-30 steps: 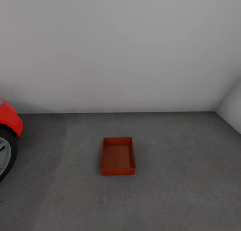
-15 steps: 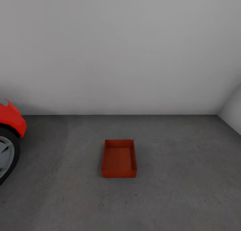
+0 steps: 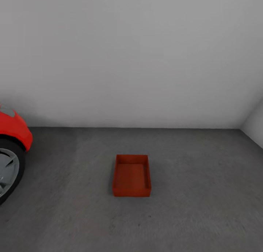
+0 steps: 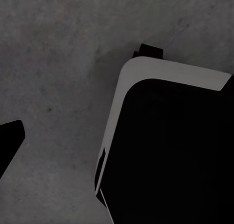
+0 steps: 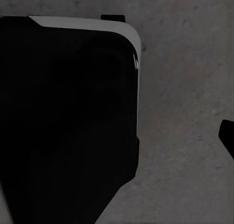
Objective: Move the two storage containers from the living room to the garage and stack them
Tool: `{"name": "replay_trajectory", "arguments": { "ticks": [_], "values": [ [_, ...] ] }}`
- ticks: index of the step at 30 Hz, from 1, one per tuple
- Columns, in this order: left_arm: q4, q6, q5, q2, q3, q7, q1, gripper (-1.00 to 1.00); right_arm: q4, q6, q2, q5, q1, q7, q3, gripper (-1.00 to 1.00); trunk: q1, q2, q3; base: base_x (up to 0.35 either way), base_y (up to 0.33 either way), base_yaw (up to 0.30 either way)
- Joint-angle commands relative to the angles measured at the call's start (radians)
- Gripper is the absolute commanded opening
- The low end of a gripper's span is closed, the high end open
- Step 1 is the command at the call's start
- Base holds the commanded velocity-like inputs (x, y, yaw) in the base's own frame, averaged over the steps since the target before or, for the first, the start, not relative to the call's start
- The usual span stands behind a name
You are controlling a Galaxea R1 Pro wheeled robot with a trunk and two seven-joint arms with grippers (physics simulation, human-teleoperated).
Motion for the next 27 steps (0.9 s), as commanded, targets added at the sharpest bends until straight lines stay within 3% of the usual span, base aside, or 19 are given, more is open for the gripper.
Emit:
{"name": "replay_trajectory", "arguments": {
  "ticks": [1,27],
  "values": [
    [0.001,-0.003,0.008,0.000,-0.008,0.002,0.000,1.00,0.003,-0.006,0.000,-0.009,-0.001,-0.001,0.009,1.00,0.000,-0.001,0.001,0.000,0.000,0.065],
    [0.001,-0.003,0.008,0.000,-0.008,0.002,0.000,1.00,0.003,-0.007,-0.002,-0.009,-0.001,0.018,0.008,1.00,0.000,-0.001,0.043,0.000,0.000,0.008]
  ]
}}
